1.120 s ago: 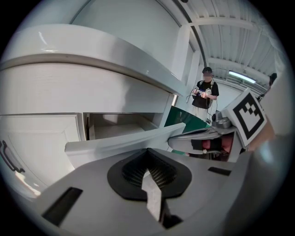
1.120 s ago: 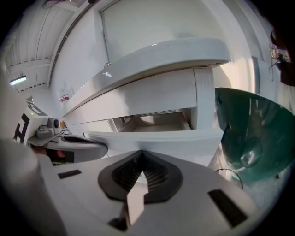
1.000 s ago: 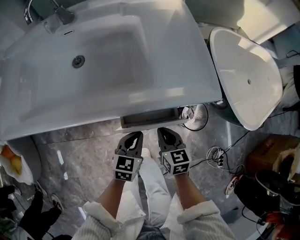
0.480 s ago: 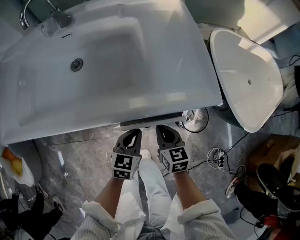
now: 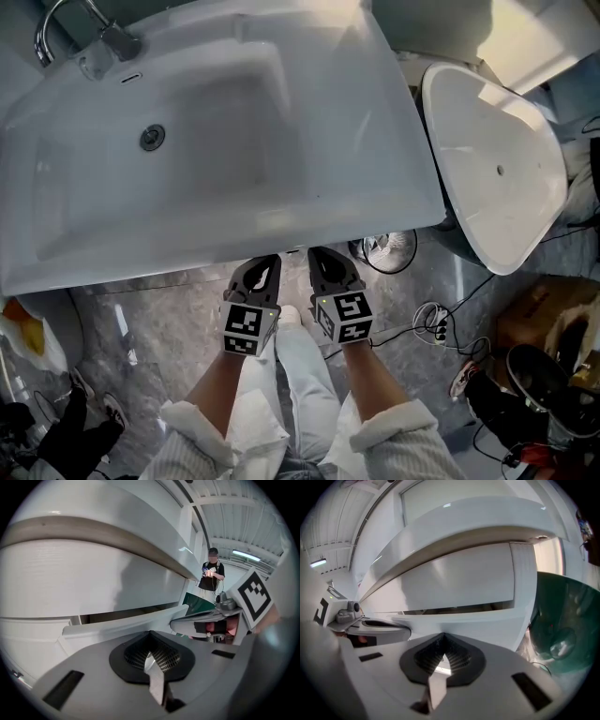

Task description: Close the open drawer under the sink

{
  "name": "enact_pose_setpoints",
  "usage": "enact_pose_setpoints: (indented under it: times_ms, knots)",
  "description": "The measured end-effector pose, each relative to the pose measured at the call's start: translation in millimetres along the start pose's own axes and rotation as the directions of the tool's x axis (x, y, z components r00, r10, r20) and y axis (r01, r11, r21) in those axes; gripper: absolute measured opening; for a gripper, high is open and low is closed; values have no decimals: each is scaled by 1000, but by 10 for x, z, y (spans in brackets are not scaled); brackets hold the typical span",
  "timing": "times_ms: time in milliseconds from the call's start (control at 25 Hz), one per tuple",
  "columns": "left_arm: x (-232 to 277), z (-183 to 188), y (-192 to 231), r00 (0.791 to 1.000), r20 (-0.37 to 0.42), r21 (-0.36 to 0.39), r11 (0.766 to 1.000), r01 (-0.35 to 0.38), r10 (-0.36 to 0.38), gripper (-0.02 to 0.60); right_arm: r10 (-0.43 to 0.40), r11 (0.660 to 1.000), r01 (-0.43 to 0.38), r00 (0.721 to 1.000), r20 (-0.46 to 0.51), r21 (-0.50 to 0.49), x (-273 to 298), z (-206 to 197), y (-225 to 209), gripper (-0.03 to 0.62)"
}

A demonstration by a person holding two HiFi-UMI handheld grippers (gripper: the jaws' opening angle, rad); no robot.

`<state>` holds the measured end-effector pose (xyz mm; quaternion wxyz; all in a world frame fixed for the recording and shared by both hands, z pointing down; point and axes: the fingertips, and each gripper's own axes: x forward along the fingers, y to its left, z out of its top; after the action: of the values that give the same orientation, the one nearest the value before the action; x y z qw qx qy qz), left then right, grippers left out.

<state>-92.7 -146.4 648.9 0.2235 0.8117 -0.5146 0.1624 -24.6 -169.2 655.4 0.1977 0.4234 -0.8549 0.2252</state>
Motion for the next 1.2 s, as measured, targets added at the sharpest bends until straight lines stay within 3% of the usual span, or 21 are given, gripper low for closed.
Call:
enact_pose_setpoints:
  times_ms: [320, 960, 1200]
  knots:
    - [51, 48, 9, 1000, 5, 44, 999, 11, -12, 14, 5, 1000, -5, 1000, 23, 17, 44, 53, 0, 9]
    - [127, 111, 39, 1000, 11, 26, 1000, 9, -10, 14, -5, 1000, 4, 999, 31, 30, 113, 105, -49, 11]
    - [136, 127, 39, 1000, 5, 53, 998, 18, -18, 14, -17, 1000, 16, 999, 32, 25, 129, 115, -54, 11]
